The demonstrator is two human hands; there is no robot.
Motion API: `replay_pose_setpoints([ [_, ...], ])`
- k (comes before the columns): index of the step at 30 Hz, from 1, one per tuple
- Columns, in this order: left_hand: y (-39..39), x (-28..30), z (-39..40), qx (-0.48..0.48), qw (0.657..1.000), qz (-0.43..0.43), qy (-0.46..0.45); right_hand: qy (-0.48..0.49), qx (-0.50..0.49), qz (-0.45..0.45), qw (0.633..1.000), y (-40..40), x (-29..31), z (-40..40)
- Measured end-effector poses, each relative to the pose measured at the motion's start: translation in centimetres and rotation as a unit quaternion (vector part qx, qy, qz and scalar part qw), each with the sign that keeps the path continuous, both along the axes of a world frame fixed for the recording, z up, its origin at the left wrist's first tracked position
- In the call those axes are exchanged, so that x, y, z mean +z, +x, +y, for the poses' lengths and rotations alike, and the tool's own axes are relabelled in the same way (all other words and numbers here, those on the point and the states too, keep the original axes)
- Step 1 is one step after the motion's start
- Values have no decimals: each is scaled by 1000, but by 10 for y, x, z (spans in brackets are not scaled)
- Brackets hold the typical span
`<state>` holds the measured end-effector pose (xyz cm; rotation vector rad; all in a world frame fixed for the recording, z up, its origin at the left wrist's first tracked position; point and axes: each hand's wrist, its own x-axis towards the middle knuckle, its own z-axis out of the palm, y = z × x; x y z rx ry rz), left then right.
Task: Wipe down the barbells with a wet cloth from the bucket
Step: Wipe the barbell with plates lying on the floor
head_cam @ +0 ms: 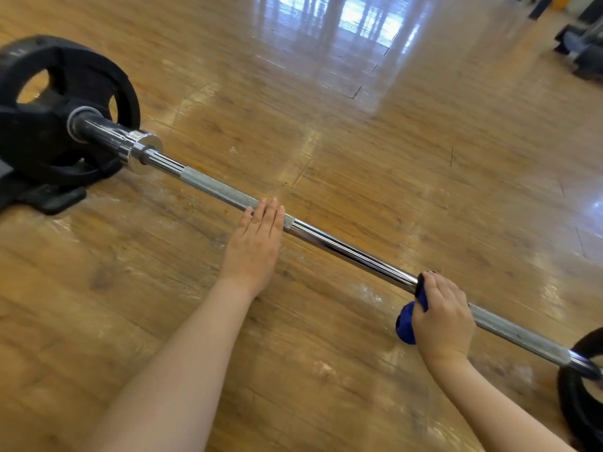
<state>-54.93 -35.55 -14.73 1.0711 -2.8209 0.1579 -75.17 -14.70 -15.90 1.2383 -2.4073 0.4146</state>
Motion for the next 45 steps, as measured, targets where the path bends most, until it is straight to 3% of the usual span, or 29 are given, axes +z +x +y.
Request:
replay_pose_setpoints([
  [8, -4, -1, 6, 20, 1000, 4, 8, 4, 69, 39, 997, 12, 4, -26],
  [18, -1, -4, 3, 5, 1000, 10, 6, 21, 118, 5, 993, 51, 2, -99],
  [22, 1, -4, 0, -12, 998, 53, -44, 66, 142, -10, 988, 84, 13, -147],
  [26, 6, -1, -1, -21, 999, -9, -49, 77, 178, -11, 981, 97, 17, -172],
  [29, 7, -3, -3, -35, 994, 15, -106, 68, 197, 9, 978, 87, 18, -163],
  [40, -10, 16, 11, -34, 994, -101, -27, 122, 182, 5, 976, 18, 19, -61],
  [45, -40, 23, 33, -157, 978, -115, -78, 183, 182, 45, 965, -10, 24, -22],
])
